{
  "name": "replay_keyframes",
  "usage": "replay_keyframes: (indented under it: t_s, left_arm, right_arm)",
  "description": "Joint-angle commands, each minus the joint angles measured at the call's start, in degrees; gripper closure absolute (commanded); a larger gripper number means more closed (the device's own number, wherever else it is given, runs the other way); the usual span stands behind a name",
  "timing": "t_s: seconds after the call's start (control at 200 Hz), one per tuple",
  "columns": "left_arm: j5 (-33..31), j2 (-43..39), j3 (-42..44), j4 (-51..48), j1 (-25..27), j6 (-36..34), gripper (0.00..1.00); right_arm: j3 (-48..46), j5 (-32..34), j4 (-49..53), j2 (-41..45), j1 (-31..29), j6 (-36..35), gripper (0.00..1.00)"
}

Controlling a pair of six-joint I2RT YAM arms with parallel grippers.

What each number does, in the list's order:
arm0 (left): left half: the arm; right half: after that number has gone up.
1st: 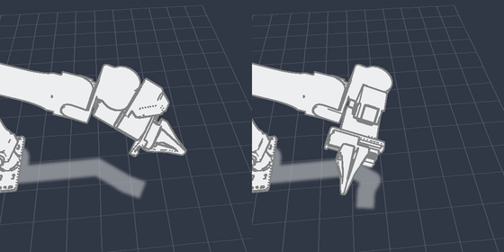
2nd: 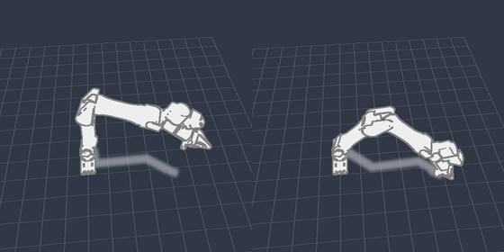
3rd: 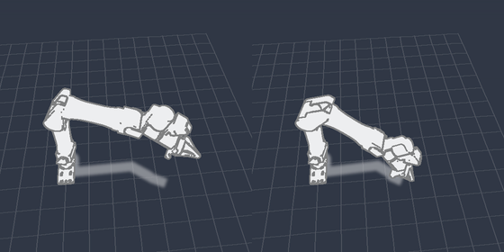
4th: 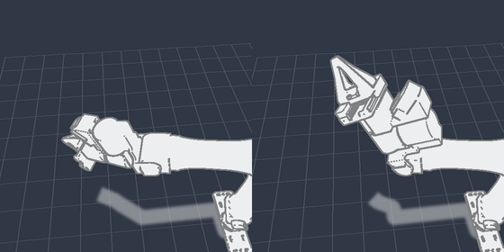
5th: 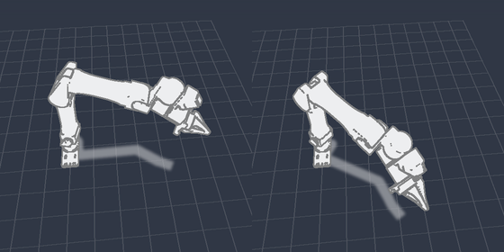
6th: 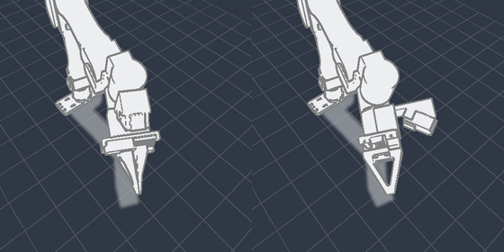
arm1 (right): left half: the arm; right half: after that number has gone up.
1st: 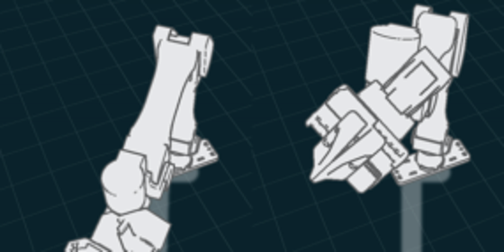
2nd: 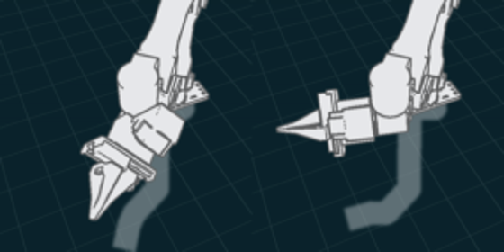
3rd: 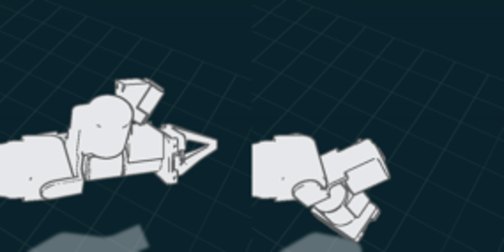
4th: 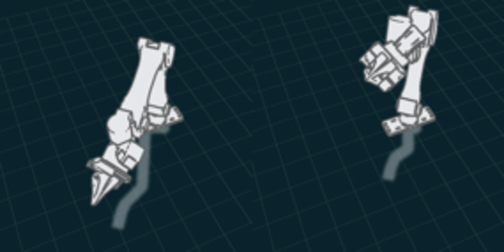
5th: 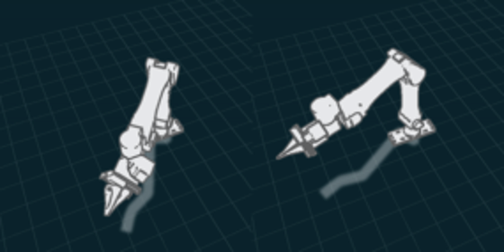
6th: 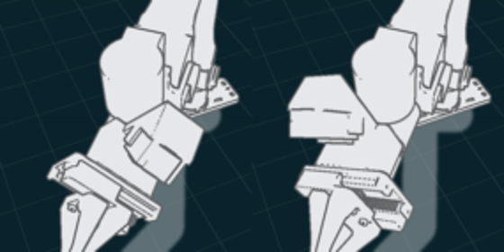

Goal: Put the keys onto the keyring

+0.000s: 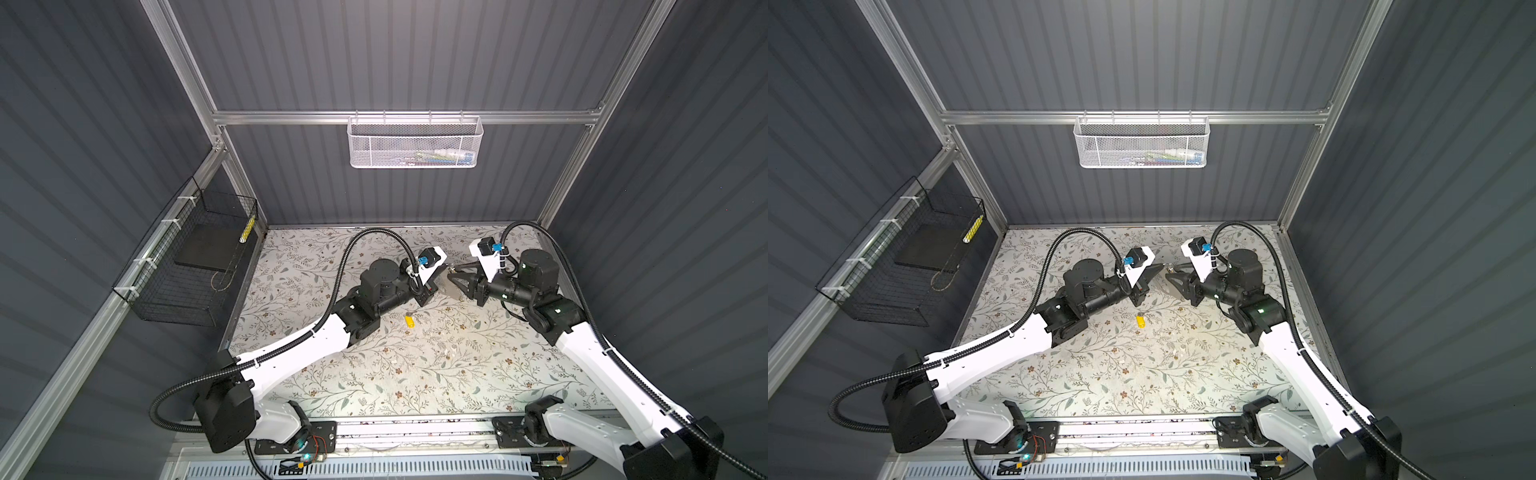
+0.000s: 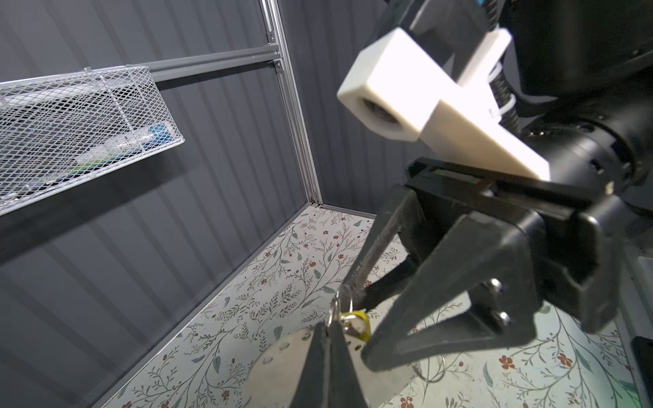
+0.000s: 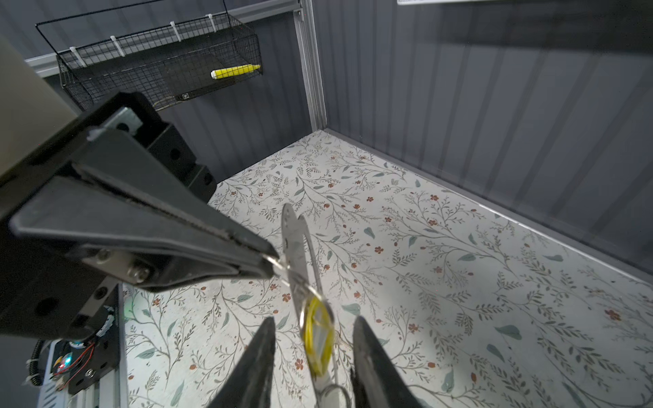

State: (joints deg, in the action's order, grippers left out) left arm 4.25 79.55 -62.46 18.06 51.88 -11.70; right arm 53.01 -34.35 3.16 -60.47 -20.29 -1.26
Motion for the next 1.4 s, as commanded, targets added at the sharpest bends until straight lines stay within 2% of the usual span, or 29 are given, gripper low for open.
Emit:
replay_keyframes:
  t_s: [0.0, 0.275, 0.67, 0.881, 1.396]
  left_arm:
    - [-0.23, 0.42, 0.58, 2.7, 0.06, 1.07, 1.0]
    - [1.19, -0.52, 1.95, 4.07, 0.05, 1.24, 1.0]
    - [2.32, -1.75, 3.04, 5.49, 0.01, 1.42, 1.0]
    - [3.38, -2.11, 3.59, 6.35, -0.01, 1.5, 1.0]
    - [6.15, -4.18, 6.15, 10.27, -0.33, 2.4, 1.0]
  right_arm:
    - [-0.19, 1.34, -4.25, 0.48, 0.08, 2.05, 0.64]
    - [1.3, 1.63, -0.09, 0.58, 0.08, -0.56, 0.77]
    - [0.39, -3.27, 2.82, 0.79, 0.11, -3.43, 0.8]
    - [0.24, -5.94, 3.42, 0.35, 0.08, -4.83, 0.88]
    - [0.59, -11.76, 7.13, -1.13, 0.08, -8.98, 0.95]
